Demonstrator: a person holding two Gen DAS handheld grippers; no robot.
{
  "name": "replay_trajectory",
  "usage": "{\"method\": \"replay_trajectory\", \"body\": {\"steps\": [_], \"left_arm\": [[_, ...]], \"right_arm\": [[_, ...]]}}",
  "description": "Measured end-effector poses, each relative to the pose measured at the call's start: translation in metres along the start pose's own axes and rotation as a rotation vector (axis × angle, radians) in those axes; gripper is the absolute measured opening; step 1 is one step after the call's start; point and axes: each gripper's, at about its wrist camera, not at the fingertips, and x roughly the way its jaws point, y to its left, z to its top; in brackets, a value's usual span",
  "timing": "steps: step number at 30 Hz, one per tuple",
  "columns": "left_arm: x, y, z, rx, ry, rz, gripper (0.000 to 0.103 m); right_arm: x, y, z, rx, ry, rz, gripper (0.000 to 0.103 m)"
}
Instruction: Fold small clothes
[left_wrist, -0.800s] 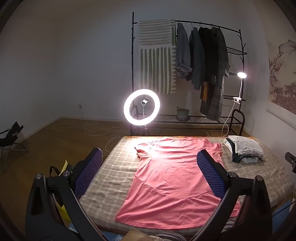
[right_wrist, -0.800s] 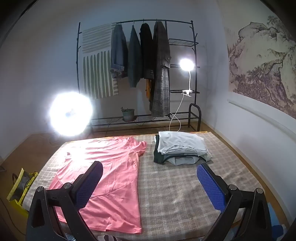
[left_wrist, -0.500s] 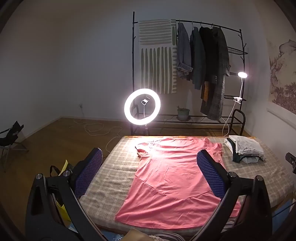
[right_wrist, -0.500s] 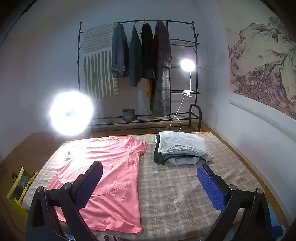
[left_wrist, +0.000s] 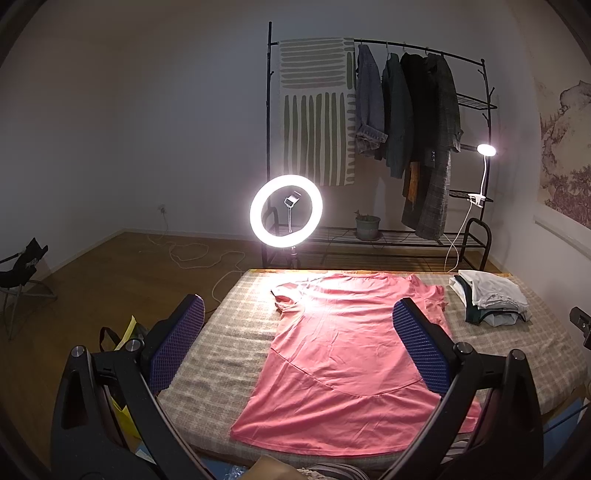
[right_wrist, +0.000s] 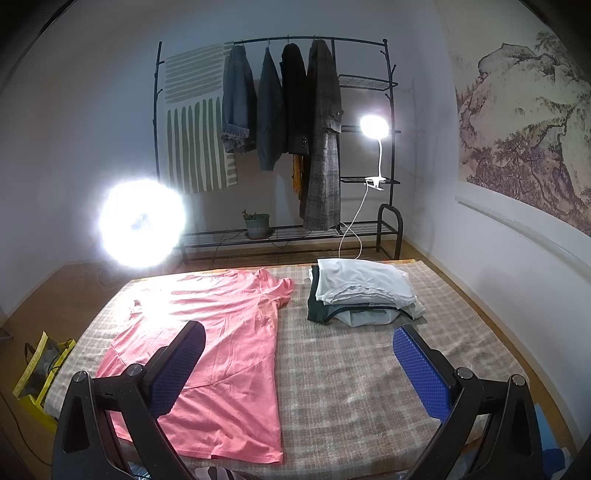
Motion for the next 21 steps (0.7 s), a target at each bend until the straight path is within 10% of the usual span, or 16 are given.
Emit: {"method": "replay_trajectory", "body": {"steps": [21], "left_arm": [[0.034,0.012,-0.018,-0.021,0.05,0.032,0.103]], "right_arm": [[0.025,0.007,-0.004,-0.012,0.014,-0.035,0.102]]}}
